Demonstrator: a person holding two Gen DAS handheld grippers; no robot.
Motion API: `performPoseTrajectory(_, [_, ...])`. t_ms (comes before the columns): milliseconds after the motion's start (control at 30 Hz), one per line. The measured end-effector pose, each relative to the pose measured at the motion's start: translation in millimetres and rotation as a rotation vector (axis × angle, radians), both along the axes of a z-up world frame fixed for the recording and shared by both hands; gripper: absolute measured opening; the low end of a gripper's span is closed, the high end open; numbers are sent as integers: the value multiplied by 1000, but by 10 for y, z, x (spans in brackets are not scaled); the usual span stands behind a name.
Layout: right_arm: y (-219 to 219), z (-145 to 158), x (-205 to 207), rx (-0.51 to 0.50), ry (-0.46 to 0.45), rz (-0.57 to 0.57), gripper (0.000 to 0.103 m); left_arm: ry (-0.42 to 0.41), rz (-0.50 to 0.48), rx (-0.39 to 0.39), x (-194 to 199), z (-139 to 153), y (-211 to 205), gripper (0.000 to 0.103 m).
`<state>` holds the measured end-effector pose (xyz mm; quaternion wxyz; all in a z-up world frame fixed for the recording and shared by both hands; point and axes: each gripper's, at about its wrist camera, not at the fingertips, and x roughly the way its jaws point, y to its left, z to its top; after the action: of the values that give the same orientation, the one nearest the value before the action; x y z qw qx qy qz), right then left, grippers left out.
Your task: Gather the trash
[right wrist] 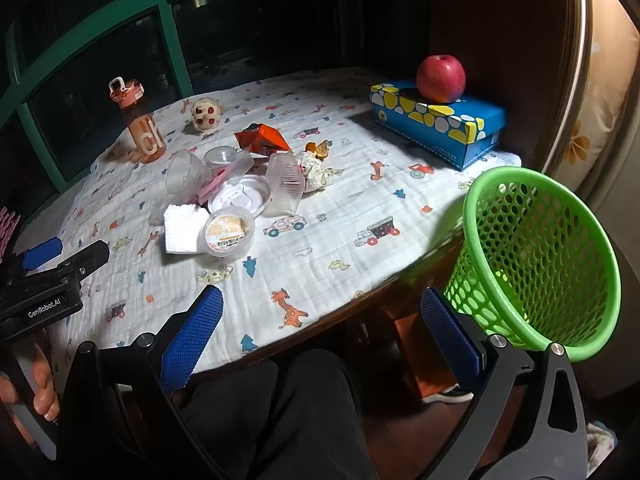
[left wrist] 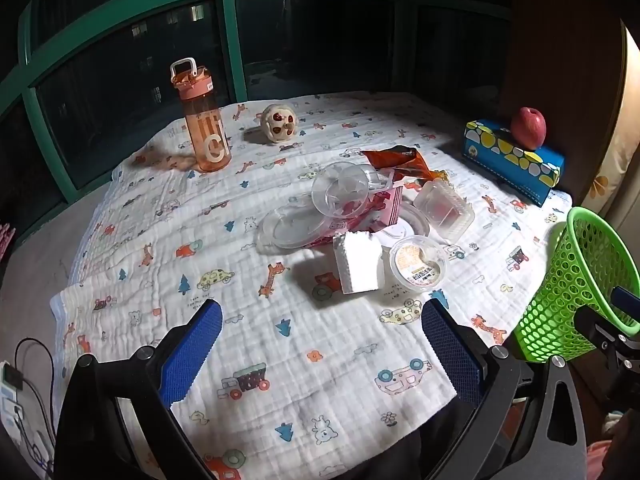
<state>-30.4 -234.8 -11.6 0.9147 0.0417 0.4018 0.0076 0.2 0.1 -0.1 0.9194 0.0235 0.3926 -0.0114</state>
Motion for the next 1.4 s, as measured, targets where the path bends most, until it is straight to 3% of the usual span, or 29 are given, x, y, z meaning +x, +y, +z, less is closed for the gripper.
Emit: performPoseTrajectory(1400, [-65,39,-34,-11,-9,-35,98,10,-22,-19,26,-21,-134,97])
